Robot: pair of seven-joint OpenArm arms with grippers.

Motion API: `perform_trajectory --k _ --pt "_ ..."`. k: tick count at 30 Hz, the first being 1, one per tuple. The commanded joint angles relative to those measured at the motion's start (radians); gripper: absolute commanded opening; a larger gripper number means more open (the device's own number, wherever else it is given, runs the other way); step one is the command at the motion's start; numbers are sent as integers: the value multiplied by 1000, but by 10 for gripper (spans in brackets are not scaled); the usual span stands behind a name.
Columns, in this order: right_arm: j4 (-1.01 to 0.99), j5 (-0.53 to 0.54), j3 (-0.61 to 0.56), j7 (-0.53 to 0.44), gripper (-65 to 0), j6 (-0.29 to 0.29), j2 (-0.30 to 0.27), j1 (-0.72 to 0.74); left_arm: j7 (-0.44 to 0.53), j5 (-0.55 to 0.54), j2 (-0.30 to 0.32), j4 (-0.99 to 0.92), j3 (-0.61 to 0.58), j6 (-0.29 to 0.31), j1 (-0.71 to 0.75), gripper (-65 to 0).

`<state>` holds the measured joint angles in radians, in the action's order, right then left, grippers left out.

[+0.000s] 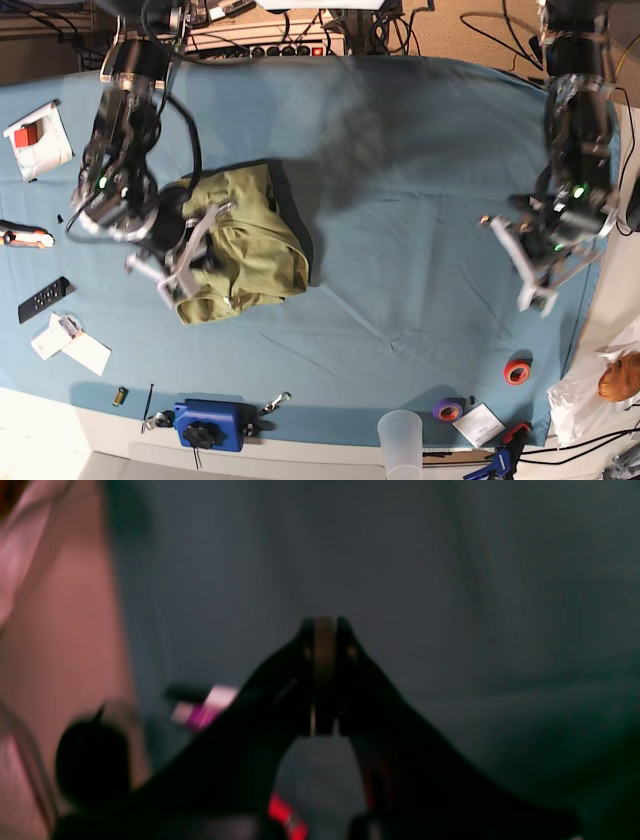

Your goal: Layout the t-shirt on the table in an organized manner, then fold the t-shirt properly

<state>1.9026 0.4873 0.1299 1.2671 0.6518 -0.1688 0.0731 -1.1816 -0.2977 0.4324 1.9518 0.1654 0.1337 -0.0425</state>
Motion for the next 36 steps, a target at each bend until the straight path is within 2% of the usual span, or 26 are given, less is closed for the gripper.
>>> perform_trajectory --k 1,5,10,12,26,31,36 --pt "52 20 3 -26 -650 2 -9 -4 14 -17 18 34 29 -2 9 -650" --pt "186 21 3 -24 -650 2 -8 -126 22 -87 19 109 137 23 114 -650" --pt "307 20 3 -8 -650 2 -9 -284 22 -138 19 143 240 27 249 -650" --pt "340 21 3 1 -650 2 -9 -341 21 -151 19 143 269 50 297 -650" --pt "417 20 6 85 -650 2 -9 -678 7 -179 16 146 369 51 609 -650" --pt "417 36 91 101 -650 2 -9 -801 7 -178 16 146 369 51 746 -650" --pt "417 172 228 129 -650 7 -9 -927 8 -179 13 146 369 51 864 -650"
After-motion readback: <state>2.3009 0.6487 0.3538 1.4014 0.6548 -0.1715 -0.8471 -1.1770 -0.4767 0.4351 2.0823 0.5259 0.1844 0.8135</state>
